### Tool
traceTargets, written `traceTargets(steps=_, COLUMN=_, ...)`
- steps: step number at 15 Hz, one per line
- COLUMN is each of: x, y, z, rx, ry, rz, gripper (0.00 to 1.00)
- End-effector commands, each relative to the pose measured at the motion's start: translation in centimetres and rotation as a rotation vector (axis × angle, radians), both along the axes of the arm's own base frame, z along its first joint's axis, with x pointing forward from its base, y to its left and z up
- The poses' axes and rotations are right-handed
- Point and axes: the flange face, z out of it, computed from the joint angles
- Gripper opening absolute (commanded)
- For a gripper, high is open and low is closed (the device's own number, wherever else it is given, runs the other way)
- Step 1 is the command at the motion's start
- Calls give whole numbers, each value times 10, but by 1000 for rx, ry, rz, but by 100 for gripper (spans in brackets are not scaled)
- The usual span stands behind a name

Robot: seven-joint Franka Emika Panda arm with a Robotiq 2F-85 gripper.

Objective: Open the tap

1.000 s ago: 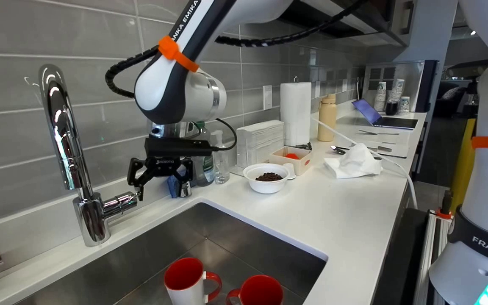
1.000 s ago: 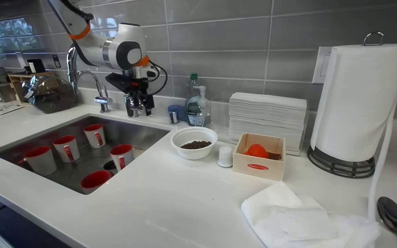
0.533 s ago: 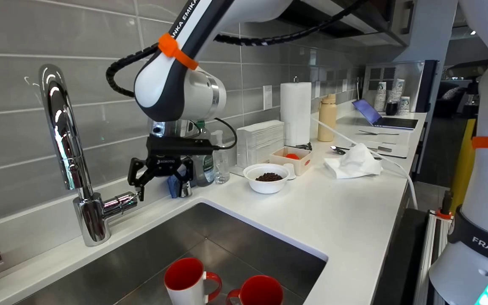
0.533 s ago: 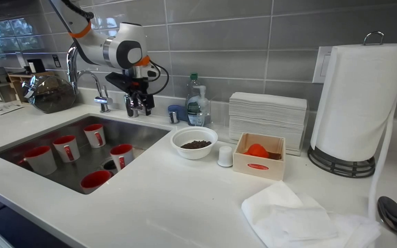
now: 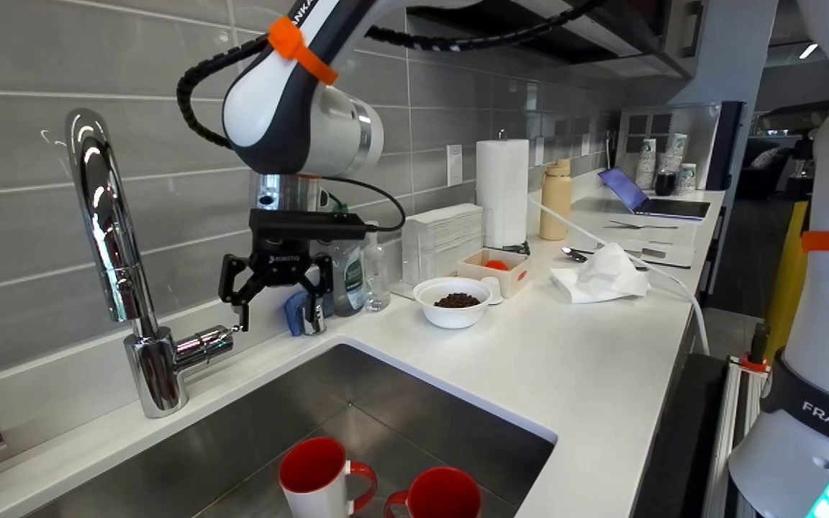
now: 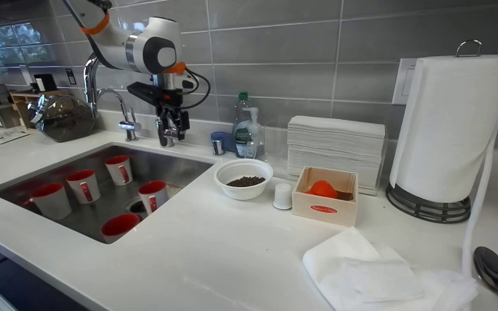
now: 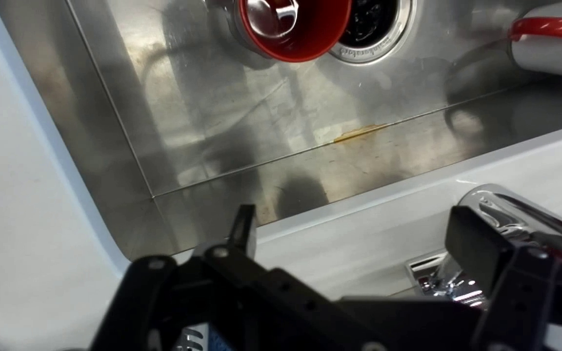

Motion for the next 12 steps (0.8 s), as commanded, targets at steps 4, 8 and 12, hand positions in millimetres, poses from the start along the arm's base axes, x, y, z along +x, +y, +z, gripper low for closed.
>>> traceTargets(steps=4, x=-25, y=-1, z=61, rx=-16, ry=13, rz=13, gripper=100)
traceTargets(steps=8, x=-34, y=-1, z=80, rx=-21, ry=19, rz=21, gripper=100)
traceTargets(steps=12, x=-40, y=-1, z=88, rx=-27, ry=23, rz=27, gripper=100)
